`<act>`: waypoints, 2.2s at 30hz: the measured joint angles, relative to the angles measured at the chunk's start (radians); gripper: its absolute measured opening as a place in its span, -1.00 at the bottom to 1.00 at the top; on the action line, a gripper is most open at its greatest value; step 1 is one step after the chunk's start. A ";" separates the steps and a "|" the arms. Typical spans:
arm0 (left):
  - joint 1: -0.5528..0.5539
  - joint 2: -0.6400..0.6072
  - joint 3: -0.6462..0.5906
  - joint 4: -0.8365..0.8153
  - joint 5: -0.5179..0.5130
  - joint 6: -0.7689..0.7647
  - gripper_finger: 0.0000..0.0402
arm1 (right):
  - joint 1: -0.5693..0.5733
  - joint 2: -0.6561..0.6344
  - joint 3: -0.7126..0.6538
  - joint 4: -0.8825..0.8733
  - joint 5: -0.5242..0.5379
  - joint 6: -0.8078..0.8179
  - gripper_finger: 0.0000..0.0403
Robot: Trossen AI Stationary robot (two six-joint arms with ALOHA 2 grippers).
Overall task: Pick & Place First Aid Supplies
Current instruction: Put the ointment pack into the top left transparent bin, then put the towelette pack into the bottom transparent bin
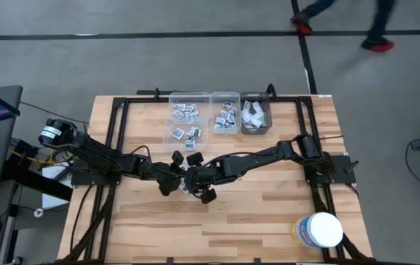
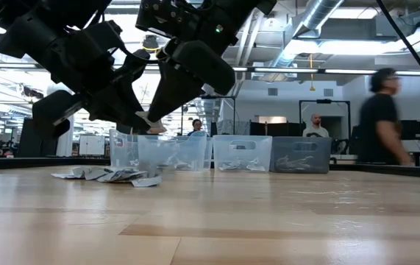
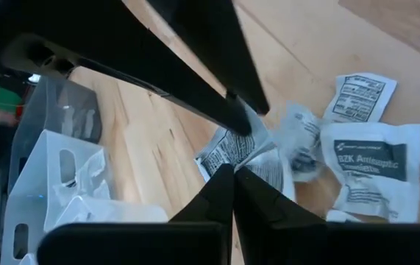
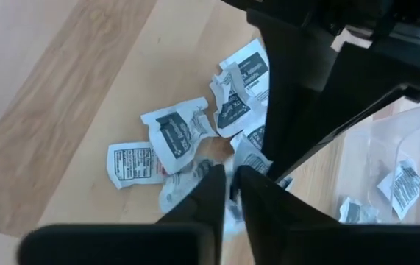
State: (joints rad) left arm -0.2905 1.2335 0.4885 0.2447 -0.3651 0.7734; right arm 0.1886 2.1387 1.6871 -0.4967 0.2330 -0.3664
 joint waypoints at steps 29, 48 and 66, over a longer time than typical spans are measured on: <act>0.231 -0.228 0.000 0.006 -0.369 0.016 -0.96 | -0.019 0.000 -0.001 -0.305 -0.076 0.402 -0.39; 0.985 -0.068 0.259 -0.065 0.679 -0.556 -0.96 | -0.100 -0.053 -0.031 -0.389 -0.031 0.457 -0.48; 1.074 -0.036 0.272 -0.128 0.726 -0.652 -0.40 | -0.152 -0.068 -0.031 -0.431 -0.009 0.419 -0.48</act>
State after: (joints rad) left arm 0.7834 1.1972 0.7601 0.1171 0.3613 0.1211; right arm 0.0368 2.0712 1.6562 -0.9274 0.2245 0.0521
